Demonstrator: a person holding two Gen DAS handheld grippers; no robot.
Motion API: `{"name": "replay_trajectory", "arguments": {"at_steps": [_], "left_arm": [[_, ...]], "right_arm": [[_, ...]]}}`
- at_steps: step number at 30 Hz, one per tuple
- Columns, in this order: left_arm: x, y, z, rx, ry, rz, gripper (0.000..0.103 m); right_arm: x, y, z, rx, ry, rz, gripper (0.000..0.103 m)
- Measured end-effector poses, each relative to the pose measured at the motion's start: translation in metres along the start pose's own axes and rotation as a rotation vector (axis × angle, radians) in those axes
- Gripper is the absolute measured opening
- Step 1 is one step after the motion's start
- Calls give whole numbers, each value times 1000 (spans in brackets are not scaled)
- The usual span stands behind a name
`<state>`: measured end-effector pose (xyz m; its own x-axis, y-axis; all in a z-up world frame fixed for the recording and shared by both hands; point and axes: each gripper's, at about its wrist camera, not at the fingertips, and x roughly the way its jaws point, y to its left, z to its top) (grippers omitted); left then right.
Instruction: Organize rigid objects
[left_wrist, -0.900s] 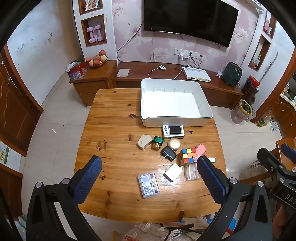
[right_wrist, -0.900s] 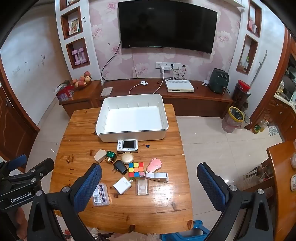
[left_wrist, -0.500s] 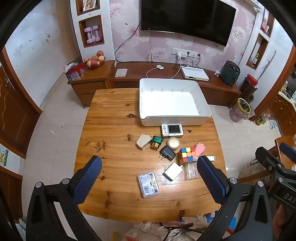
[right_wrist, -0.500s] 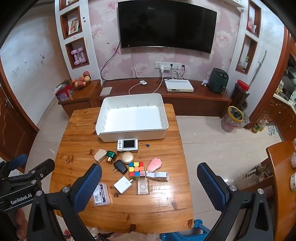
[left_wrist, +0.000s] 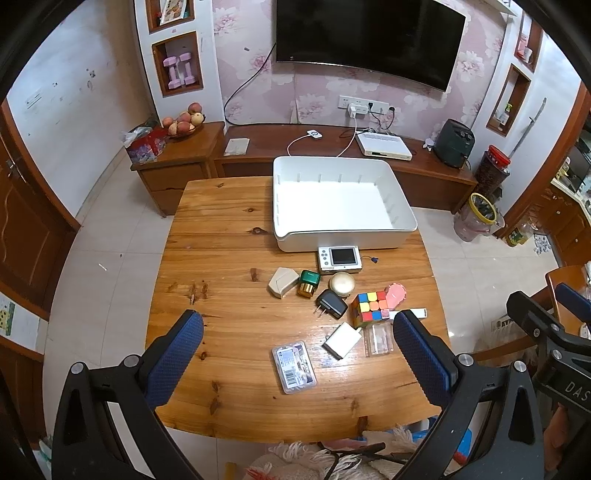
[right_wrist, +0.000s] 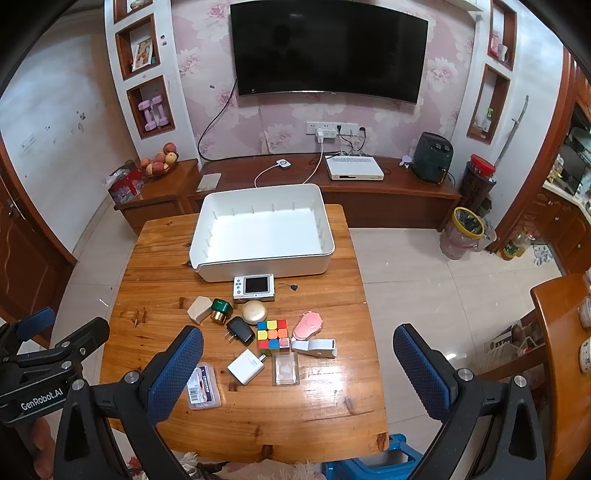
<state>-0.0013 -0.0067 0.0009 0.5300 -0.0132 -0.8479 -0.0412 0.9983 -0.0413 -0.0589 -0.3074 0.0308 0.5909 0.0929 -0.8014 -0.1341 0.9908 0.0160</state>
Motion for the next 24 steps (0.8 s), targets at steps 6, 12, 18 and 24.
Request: {"name": "replay_trajectory", "arguments": {"at_steps": [6,12,18,24], "left_arm": [[1,-7,-4,3,1,0,102],[0,-5,-4,0,0,0,102],[0,-5,-4,0,0,0,102],[0,-8,-5,-1,3,0,102]], "right_arm": [[1,-2,-1,1,0,1,103],[-2,-4,-5,8,2,0,103],[-2,-5,-4,7,2,2,103],[-2,-5,-5,7,1,3,103]]}}
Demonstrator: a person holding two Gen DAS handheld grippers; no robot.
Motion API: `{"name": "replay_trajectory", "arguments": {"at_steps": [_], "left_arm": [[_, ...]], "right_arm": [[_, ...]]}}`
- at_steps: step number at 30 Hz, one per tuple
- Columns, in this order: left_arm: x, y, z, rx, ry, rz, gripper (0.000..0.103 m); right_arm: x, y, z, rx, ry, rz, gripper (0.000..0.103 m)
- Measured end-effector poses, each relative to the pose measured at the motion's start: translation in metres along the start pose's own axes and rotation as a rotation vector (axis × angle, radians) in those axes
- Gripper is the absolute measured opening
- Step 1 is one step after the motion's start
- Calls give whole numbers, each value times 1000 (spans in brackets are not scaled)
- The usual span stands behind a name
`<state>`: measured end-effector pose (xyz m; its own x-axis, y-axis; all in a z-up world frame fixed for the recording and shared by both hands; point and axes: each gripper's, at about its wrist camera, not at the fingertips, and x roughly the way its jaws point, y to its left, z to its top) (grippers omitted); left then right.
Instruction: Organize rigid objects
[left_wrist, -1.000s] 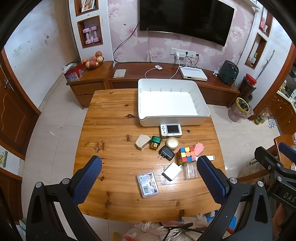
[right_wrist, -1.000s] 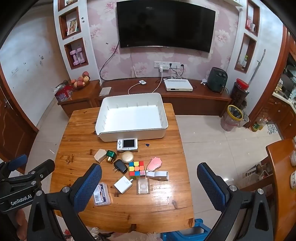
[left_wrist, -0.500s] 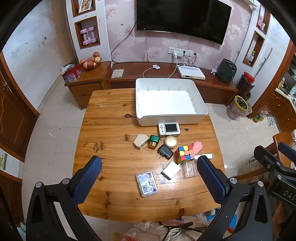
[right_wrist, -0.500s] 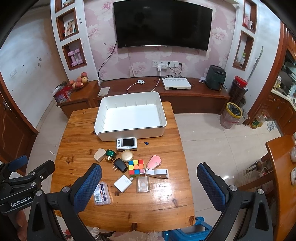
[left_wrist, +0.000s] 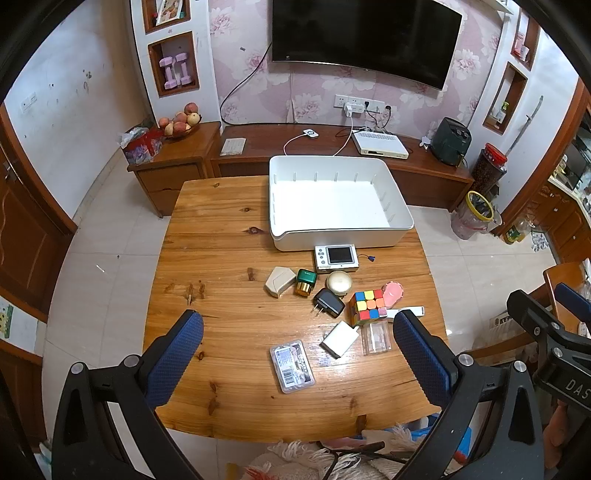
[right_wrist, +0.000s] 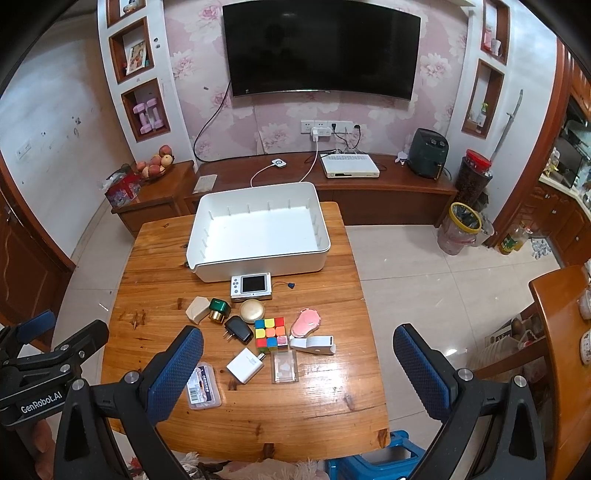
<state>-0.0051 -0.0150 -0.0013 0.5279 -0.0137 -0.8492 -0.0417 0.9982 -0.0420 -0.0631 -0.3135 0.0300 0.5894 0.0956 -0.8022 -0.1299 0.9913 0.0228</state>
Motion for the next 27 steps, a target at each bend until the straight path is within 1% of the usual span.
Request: {"name": "replay_trajectory", "arguments": {"at_steps": [9,11,14,27], "left_arm": [[0,-2,-2,0,-1,-2,102],[0,0,-1,1,0,-3,102],[0,0,-1,0,-1,-3,102],[0,1,0,2,1,-5,102]], "right_arm": [[0,-2,1,2,0,-2,103],[-2,-10,2,8,0,-5,103],[-2,-12,3,9,0,-6,103],[-2,-14,2,11,0,-5,103]]}}
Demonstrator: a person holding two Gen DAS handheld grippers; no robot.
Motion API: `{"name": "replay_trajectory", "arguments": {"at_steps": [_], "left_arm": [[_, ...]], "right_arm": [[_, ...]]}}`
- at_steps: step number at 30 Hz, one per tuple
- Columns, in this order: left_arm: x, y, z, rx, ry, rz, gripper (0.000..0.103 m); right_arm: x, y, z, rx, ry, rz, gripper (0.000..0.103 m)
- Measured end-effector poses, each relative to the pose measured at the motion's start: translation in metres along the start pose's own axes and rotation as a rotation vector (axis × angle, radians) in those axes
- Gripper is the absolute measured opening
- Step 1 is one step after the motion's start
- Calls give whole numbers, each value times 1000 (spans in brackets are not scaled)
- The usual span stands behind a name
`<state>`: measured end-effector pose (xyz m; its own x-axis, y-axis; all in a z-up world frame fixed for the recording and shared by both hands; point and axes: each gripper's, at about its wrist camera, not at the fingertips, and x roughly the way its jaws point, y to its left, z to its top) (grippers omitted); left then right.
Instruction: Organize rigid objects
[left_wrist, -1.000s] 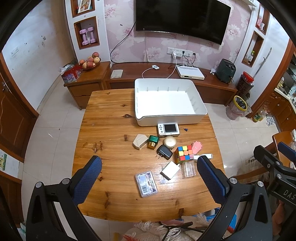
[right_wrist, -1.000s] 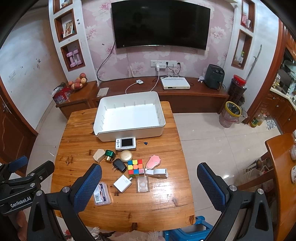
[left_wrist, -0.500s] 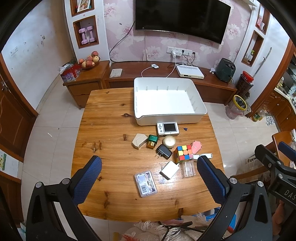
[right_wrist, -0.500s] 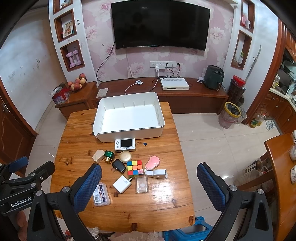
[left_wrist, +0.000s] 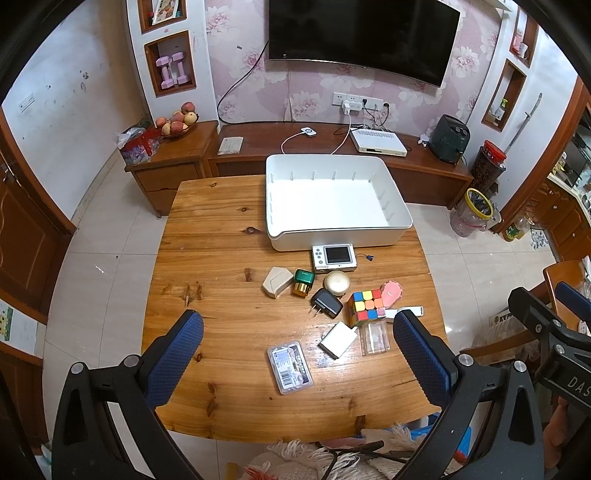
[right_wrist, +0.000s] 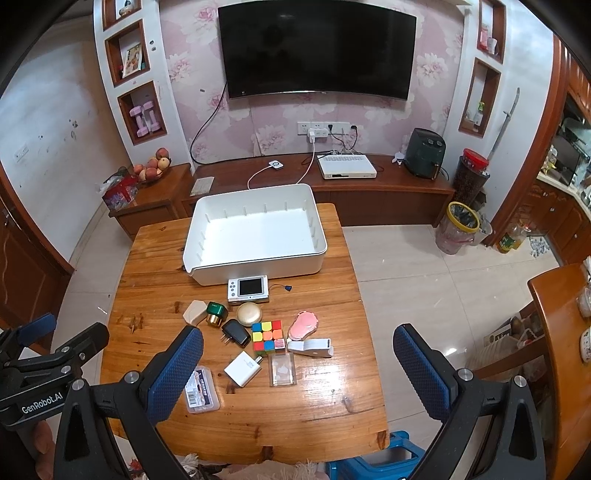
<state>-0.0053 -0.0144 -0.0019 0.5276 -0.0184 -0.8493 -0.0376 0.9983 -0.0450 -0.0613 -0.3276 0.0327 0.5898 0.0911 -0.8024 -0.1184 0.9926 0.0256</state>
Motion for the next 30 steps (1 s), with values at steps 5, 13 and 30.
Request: {"name": "replay_trajectory", "arguments": {"at_steps": [5,13,30], "left_arm": [[1,-2,1,-1,1,1,102],[-1,-15,-2,-3,1,-7,102],[-1,-19,-1,-4,3,-12,102]], "right_arm": [[0,-2,0,3,1,-1,103],[1,0,0,2,-1,-1,103],[3,0,4,6,-10,-6,103]]}}
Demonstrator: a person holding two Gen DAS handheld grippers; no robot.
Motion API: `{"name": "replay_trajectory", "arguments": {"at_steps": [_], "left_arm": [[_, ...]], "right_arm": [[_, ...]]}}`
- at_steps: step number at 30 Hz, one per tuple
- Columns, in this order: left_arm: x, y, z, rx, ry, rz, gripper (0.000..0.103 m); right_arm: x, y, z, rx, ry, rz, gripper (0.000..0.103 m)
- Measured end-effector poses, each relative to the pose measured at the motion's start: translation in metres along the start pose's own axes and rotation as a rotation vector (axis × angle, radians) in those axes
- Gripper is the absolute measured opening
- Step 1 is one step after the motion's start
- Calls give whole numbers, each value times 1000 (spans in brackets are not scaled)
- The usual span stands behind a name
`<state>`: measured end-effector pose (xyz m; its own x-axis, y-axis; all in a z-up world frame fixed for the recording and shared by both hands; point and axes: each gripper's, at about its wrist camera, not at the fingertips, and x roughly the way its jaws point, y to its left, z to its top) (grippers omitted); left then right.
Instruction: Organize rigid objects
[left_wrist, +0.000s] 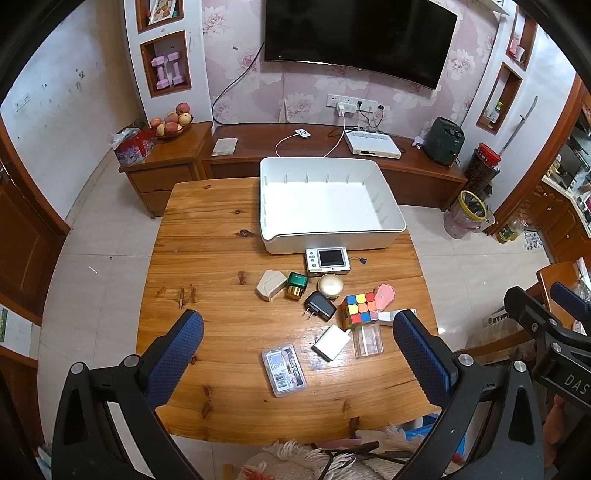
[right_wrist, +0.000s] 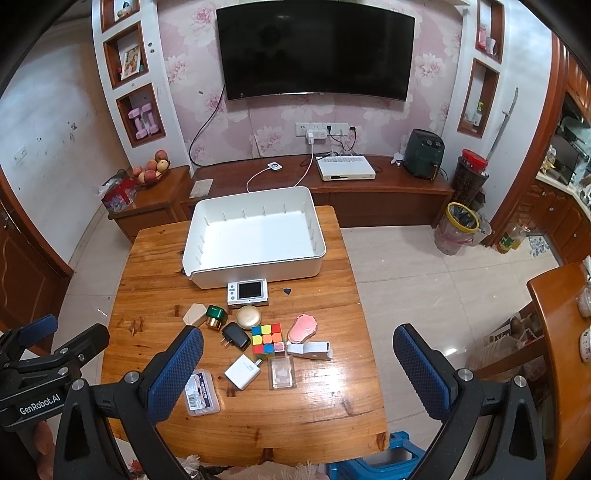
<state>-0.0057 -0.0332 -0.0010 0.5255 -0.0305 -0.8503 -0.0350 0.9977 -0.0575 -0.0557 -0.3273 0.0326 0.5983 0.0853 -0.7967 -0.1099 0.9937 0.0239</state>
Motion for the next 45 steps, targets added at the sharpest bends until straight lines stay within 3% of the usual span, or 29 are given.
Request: {"name": "replay_trajectory", "arguments": {"at_steps": [17,29,40,45], "left_arm": [[0,3,0,0,2,-2,102],[15,-7,6,-15,45,22,102],[62,39,-7,-165,183,0,102],[82,57,-19,-251,238,0,102]], "right_arm": [[-7,13,4,-36,-40,21,103],[4,12,4,-41,-4,35,103],[49,-2,4,-1,103,112,103],[76,6,-2,-54,138,125,103]]}}
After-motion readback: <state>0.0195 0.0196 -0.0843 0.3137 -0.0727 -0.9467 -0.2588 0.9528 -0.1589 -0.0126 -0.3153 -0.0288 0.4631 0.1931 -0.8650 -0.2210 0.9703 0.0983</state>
